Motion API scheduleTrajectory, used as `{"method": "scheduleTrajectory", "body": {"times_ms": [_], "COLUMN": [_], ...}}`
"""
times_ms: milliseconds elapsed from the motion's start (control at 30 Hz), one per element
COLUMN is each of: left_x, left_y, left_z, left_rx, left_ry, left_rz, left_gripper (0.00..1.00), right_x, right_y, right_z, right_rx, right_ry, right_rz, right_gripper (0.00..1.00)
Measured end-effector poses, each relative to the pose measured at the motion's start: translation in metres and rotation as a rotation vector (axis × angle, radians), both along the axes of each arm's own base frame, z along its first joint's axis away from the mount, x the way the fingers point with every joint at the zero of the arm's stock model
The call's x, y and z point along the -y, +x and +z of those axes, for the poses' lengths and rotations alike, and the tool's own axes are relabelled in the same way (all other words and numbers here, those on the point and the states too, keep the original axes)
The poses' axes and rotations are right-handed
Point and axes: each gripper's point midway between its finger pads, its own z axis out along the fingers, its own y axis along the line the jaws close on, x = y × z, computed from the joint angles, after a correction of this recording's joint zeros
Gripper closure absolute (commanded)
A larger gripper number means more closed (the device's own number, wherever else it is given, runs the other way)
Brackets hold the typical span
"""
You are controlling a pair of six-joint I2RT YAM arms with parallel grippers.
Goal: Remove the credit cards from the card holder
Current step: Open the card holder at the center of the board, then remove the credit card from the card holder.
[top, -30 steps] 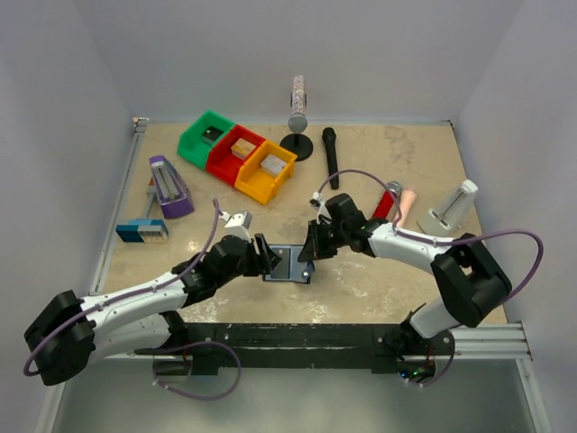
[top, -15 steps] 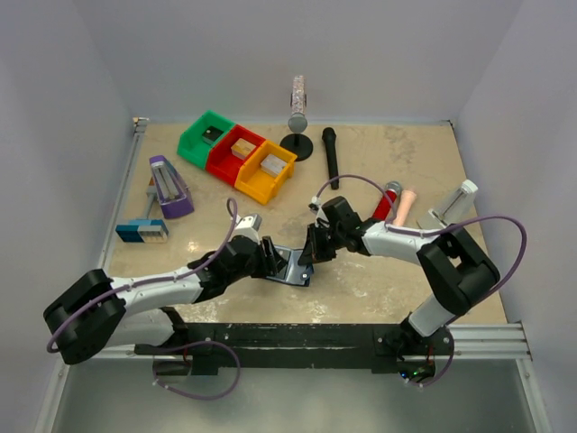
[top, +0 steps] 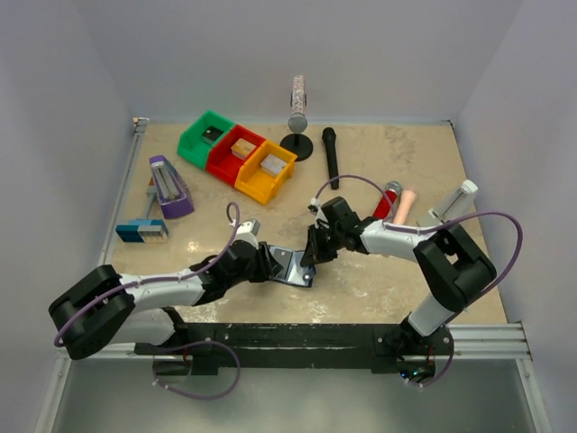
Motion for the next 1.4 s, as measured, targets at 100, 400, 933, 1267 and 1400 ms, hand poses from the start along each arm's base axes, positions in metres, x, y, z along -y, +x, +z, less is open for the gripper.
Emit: {"method": "scheduleTrajectory", "body": {"times_ms": [100, 400, 933, 1267, 1400], "left_x": [0.0, -0.001, -0.006, -0.007, -0.007], "left_y": [0.0, 0.0, 0.0, 0.001, 0.002], "left_z": [-0.001, -0.004, -0.003, -0.003, -0.003], "left_rx": [-0.003, -0.004, 0.004, 0.008, 0.009], "left_ry": [-0.002, -0.024, -0.028, -0.026, -0.025], "left_rz": [0.004, 0.023, 0.041, 0.048, 0.052], "left_gripper": [0.62, 0.62, 0.62, 0.62, 0.63], "right_x": [0.0, 0.009, 0.035, 0.0, -0.032], "right_y": [0.002, 0.005, 0.011, -0.012, -0.03], "right_z": [0.0, -0.001, 0.061, 0.134, 0.131], "right_rx": [0.005, 0.015, 0.162, 0.303, 0.271], "right_ry": [-0.011, -0.052, -0.104, 0.084, 0.095], "right_rz": [0.011, 0.014, -0.042, 0.037, 0.127], "right_gripper": [0.88, 0.57, 0.49, 0.75, 0.79]}}
